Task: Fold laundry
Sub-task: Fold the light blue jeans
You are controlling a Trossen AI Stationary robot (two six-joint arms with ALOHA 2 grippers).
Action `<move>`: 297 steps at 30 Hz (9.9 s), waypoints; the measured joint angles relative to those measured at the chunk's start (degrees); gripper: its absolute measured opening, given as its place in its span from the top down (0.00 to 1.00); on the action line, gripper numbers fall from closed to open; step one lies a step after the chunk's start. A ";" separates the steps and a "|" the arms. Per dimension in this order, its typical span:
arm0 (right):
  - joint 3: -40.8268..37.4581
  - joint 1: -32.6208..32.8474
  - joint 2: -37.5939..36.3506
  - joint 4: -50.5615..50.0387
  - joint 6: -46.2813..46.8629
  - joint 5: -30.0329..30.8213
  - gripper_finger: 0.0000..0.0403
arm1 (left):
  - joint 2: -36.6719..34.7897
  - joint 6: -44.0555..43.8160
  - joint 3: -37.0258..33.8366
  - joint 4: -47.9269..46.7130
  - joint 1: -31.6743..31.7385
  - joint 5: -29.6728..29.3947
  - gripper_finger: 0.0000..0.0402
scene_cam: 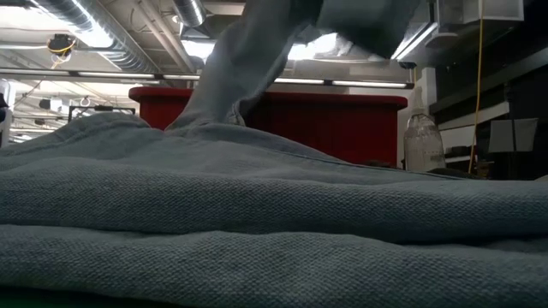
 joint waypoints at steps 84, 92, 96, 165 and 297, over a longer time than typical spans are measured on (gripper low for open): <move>-76.72 12.37 -12.23 -1.46 10.03 60.62 0.98 | 13.95 -19.48 0.04 -20.17 -17.59 -24.19 0.68; -76.72 12.37 -12.23 -1.45 10.16 59.13 0.75 | 12.55 -18.05 0.04 -21.53 -17.57 -24.09 0.73; -76.72 12.39 -12.20 -1.45 10.14 60.13 0.61 | 10.40 -18.61 0.04 -25.35 -17.76 -24.09 0.75; -63.21 37.32 -8.24 25.13 -19.18 49.45 0.53 | 6.65 -29.79 0.07 -28.47 -25.10 -22.58 0.75; -38.66 40.72 17.02 44.44 -52.81 53.94 0.99 | -13.41 -38.98 0.06 -51.40 -29.39 -21.97 0.75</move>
